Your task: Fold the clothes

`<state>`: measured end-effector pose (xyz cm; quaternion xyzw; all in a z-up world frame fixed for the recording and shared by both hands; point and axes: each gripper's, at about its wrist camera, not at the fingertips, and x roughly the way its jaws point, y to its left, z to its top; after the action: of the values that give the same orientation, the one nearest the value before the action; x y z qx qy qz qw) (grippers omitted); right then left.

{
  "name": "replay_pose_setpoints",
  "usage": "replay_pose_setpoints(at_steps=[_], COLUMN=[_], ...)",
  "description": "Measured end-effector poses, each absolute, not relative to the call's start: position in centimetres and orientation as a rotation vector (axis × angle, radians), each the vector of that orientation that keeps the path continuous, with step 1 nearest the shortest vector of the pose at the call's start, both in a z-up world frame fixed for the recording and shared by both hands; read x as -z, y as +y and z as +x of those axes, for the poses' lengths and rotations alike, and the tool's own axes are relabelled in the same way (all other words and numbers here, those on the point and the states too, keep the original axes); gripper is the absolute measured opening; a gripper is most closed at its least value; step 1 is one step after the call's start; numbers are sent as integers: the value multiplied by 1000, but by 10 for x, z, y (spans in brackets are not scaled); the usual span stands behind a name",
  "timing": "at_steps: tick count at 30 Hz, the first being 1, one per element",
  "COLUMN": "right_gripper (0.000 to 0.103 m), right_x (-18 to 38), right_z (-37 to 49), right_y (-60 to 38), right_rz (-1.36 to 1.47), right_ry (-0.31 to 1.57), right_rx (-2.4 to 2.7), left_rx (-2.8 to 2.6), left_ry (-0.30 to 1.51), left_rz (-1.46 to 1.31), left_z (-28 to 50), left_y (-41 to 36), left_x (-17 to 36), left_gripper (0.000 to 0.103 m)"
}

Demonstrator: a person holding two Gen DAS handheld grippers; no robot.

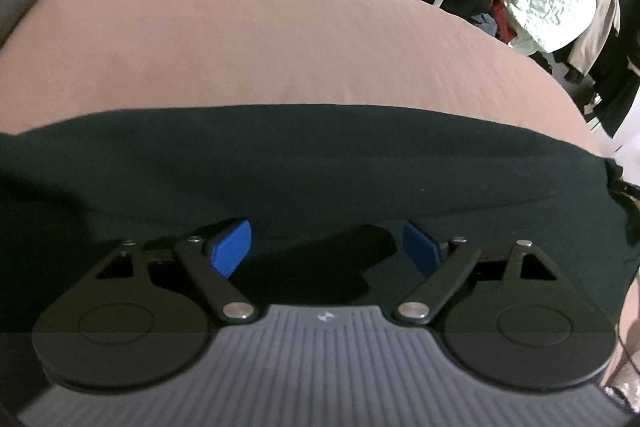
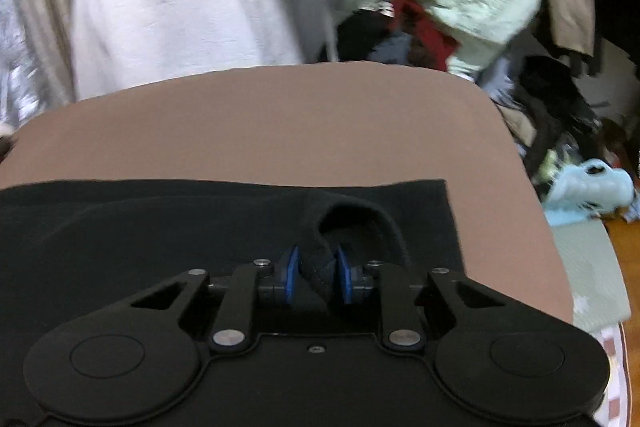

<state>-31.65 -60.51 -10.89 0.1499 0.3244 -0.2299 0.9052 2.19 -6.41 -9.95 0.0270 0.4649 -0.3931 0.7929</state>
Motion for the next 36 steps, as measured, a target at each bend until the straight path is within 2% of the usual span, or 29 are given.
replay_pose_setpoints(at_steps=[3, 5, 6, 8, 9, 10, 11, 13, 17, 22, 27, 29, 36], right_gripper=[26, 34, 47, 48, 45, 21, 17, 17, 16, 16, 15, 15, 15], right_x=[113, 120, 123, 126, 126, 126, 124, 113, 71, 32, 45, 46, 16], right_z=[-312, -307, -304, -303, -304, -305, -307, -317, -348, -352, -369, -376, -389], right_y=[-605, -605, -605, -600, -598, -597, -596, -596, -604, -604, -614, -603, -548], right_rz=[317, 301, 293, 281, 282, 284, 300, 364, 567, 738, 1295, 1327, 1119], right_ry=[670, 698, 711, 714, 707, 701, 683, 606, 271, 113, -180, -245, -245], right_rx=[486, 524, 543, 549, 535, 520, 507, 487, 425, 471, 275, 300, 492], left_rx=[845, 843, 841, 837, 832, 827, 817, 796, 752, 681, 622, 605, 542], left_ry=[1006, 1008, 1007, 1004, 1003, 1002, 1000, 997, 954, 907, 923, 921, 888], left_rz=[44, 42, 46, 53, 54, 53, 47, 32, 7, -23, -62, -64, -31], left_z=[22, 20, 20, 19, 19, 19, 20, 21, 26, 35, 45, 47, 52], left_y=[-62, -63, -63, -62, -61, -59, -58, -56, -46, -26, -18, -14, 7], left_x=[100, 100, 100, 99, 99, 99, 98, 96, 84, 73, 75, 75, 61], left_gripper=[83, 83, 83, 83, 83, 83, 83, 83, 83, 83, 83, 83, 83])
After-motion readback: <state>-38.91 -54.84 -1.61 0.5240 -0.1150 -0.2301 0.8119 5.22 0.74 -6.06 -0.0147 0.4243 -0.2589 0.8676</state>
